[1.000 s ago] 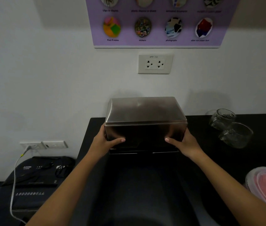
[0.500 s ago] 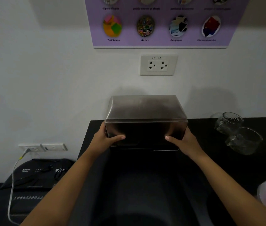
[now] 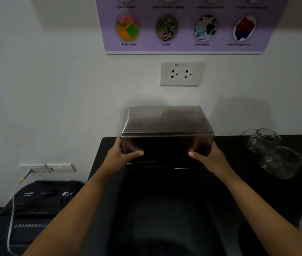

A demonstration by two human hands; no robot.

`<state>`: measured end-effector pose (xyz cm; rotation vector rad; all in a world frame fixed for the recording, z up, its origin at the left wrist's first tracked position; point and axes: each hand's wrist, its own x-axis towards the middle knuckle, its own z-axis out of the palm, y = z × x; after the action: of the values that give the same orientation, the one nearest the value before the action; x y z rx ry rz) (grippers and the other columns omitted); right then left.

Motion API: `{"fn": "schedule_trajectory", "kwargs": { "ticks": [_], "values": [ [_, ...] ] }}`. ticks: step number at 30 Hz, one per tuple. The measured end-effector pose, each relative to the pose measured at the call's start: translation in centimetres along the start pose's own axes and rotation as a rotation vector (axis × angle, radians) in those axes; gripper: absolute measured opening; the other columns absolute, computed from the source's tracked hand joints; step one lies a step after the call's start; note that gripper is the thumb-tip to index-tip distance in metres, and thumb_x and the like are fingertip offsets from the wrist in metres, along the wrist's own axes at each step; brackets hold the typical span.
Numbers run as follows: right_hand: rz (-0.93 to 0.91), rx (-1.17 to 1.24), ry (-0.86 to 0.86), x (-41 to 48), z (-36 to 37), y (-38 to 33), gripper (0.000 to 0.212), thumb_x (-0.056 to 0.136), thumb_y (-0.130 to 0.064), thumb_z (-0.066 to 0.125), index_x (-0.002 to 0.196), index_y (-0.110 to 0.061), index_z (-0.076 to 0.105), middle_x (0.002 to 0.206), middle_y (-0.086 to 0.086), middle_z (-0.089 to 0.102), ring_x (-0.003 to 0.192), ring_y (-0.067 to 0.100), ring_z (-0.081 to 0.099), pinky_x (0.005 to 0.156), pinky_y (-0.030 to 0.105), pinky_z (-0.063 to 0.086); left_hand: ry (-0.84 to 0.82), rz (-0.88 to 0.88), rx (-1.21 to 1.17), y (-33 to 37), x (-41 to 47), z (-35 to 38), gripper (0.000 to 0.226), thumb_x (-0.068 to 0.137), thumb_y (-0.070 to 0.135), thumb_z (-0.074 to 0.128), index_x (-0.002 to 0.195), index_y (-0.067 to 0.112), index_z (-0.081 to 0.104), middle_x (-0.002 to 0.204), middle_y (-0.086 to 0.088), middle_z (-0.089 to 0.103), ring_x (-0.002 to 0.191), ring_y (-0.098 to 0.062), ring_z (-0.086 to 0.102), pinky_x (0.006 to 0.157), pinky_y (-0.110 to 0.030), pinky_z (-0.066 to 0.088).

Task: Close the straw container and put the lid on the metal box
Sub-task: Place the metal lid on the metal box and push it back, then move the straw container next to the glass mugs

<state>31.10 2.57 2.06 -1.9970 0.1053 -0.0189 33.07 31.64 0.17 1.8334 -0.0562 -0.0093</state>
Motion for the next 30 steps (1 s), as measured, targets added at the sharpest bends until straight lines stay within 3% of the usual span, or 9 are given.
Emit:
{"fn": "schedule_trajectory", "kwargs": {
  "ticks": [5,19,24,28,30],
  "values": [
    [0.015,0.007,0.013,0.4,0.1,0.2,0.07,0.071,-0.024,0.073,0.13,-0.016,0.037,0.131,0.01,0.05,0.121,0.026,0.046,0.094,0.03,0.035,0.026,-0.02,0.007,0.0,0.4,0.0,0.074,0.052,0.034,0.085,0.116,0.032,0.046,0.098,0.014,0.066,0.082,0.005,0.065,0.062,-0.005,0.047],
    [0.012,0.002,0.023,0.7,-0.2,0.2,0.066,0.071,-0.025,0.073,0.127,-0.017,0.04,0.129,0.009,0.052,0.118,0.024,0.047,0.091,0.027,0.034,0.038,-0.039,0.045,0.3,0.7,0.2,0.075,0.056,0.032,0.084,0.119,0.03,0.044,0.102,0.013,0.064,0.089,-0.002,0.064,0.063,-0.007,0.049],
    [0.039,-0.004,0.034,0.1,-0.3,0.0,0.064,0.074,-0.024,0.07,0.13,-0.014,0.038,0.13,0.012,0.051,0.118,0.027,0.048,0.09,0.029,0.036,0.004,-0.066,0.119,0.9,0.6,0.2,0.077,0.059,0.032,0.083,0.124,0.021,0.044,0.108,0.001,0.066,0.098,-0.013,0.063,0.082,-0.023,0.048],
    [0.057,0.011,0.054,-1.7,-1.0,-0.4,0.07,0.077,-0.024,0.068,0.135,-0.014,0.031,0.13,0.011,0.051,0.116,0.024,0.05,0.086,0.027,0.038,0.002,-0.105,0.126,1.4,-0.8,0.0,0.06,0.072,0.027,0.074,0.123,0.014,0.046,0.117,-0.008,0.062,0.107,-0.022,0.059,0.099,-0.04,0.044],
    [0.11,0.014,0.069,-3.0,-1.3,-0.5,0.072,0.077,-0.024,0.067,0.137,-0.014,0.028,0.13,0.012,0.05,0.114,0.024,0.051,0.083,0.027,0.038,0.055,-0.144,0.119,0.9,-2.7,-0.2,0.054,0.078,0.027,0.069,0.124,0.011,0.048,0.121,-0.01,0.06,0.11,-0.022,0.057,0.101,-0.039,0.042]
  ]
}}
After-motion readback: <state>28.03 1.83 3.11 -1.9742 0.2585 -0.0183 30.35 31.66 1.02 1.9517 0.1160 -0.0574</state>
